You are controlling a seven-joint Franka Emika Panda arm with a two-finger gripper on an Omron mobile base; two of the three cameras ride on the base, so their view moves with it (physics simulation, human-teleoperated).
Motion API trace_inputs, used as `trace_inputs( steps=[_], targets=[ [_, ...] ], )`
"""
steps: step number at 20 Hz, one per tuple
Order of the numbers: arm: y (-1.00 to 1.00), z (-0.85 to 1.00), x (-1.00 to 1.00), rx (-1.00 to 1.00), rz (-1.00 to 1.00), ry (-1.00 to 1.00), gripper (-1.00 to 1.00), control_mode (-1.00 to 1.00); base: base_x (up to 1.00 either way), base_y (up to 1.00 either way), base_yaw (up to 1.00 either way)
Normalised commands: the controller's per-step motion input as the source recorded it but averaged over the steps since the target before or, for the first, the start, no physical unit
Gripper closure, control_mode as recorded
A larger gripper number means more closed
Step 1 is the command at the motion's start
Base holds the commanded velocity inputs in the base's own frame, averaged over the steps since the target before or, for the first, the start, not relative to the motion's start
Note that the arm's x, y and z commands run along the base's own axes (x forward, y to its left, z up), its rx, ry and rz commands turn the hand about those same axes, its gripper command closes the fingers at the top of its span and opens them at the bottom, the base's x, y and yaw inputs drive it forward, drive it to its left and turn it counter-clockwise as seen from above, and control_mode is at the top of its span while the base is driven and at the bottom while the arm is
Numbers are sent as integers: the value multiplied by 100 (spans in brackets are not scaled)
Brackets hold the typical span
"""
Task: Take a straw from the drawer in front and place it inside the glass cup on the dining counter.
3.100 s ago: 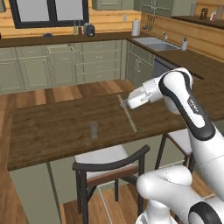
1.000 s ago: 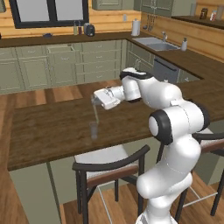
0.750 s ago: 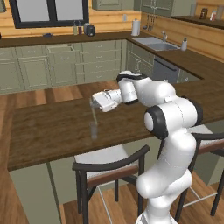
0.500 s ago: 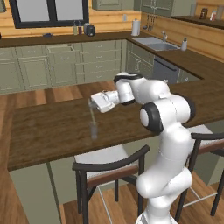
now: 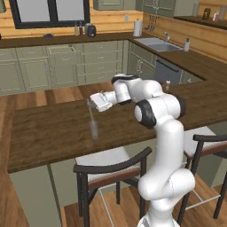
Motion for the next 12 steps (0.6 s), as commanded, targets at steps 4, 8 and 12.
trace_inputs(
  steps=[4,8,12],
  targets=[
    [7,-29,23,0,0,0,100,-100,0,0,0],
    [1,-8,-13,0,0,0,100,-100,0,0,0],
    [0,0,-52,3,0,-2,100,-100,0,0,0]
  ],
)
